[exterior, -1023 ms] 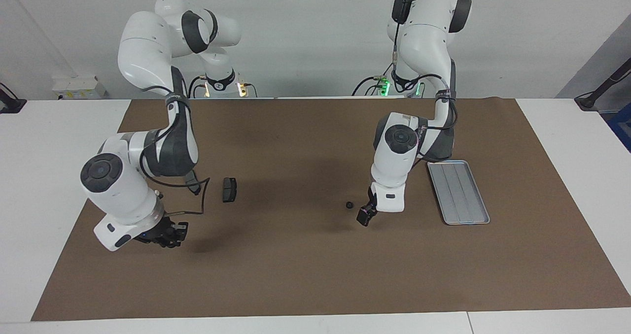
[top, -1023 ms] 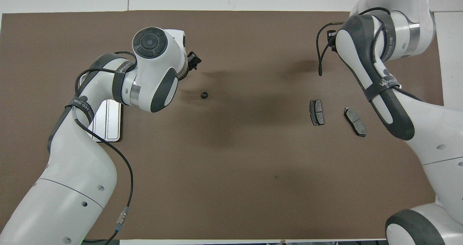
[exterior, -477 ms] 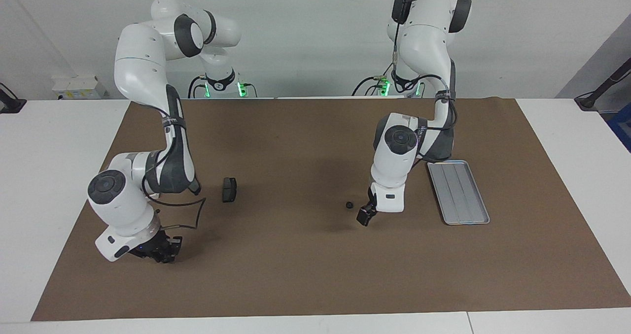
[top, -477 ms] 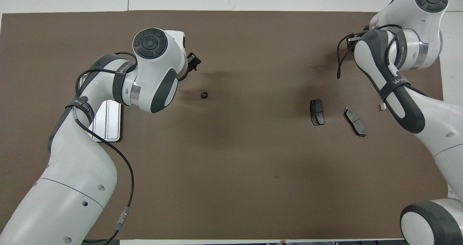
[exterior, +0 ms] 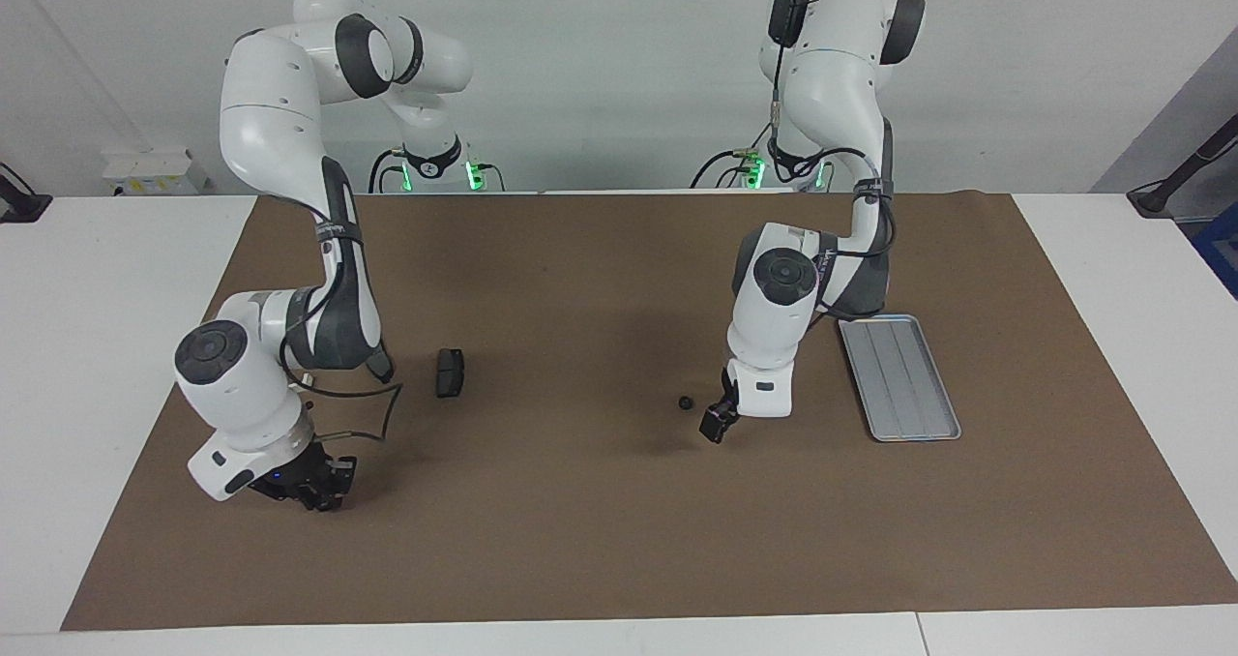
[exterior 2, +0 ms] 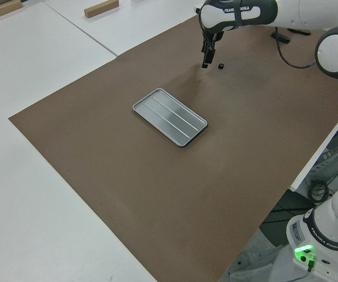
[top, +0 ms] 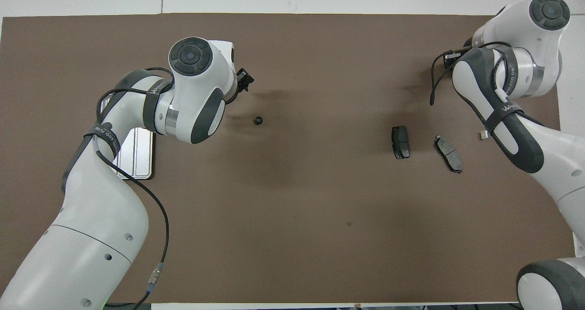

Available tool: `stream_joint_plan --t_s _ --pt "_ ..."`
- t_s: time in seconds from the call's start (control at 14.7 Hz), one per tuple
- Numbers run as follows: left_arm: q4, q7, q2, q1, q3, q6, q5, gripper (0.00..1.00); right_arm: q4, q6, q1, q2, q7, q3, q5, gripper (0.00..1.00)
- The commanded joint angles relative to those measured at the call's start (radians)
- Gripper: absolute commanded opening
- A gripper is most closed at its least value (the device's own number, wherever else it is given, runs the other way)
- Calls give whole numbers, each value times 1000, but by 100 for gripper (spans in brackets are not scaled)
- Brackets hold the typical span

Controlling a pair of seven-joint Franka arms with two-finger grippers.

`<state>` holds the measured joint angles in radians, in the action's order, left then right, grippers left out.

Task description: Place bearing gear from tray to pile

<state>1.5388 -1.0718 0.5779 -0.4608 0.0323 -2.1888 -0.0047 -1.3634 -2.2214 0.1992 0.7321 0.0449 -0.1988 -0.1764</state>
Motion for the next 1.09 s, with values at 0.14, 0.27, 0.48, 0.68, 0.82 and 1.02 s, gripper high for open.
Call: stream_joint_plan --t_s 0.14,0.27,0.48,0.68,0.82,1.02 --pt "30 -11 -23 -2 -2 -5 18 100 -270 -35 -7 -219 -26 -10 26 0" --pt "38 -10 -23 2 -2 -2 18 100 -351 -49 -12 -273 -31 -8 26 0" --pt "49 -10 -30 2 -2 -5 18 100 -428 -156 -3 -284 -30 -8 43 0" --pt "50 -10 -30 1 -2 -8 18 100 -464 -201 -9 -273 -46 -8 51 0" --pt "52 -10 -30 1 -2 -8 18 100 -459 -205 -29 -270 -51 -7 58 0" --pt "52 -10 -30 1 -2 -9 18 100 -457 -250 -29 -258 -56 -7 57 0"
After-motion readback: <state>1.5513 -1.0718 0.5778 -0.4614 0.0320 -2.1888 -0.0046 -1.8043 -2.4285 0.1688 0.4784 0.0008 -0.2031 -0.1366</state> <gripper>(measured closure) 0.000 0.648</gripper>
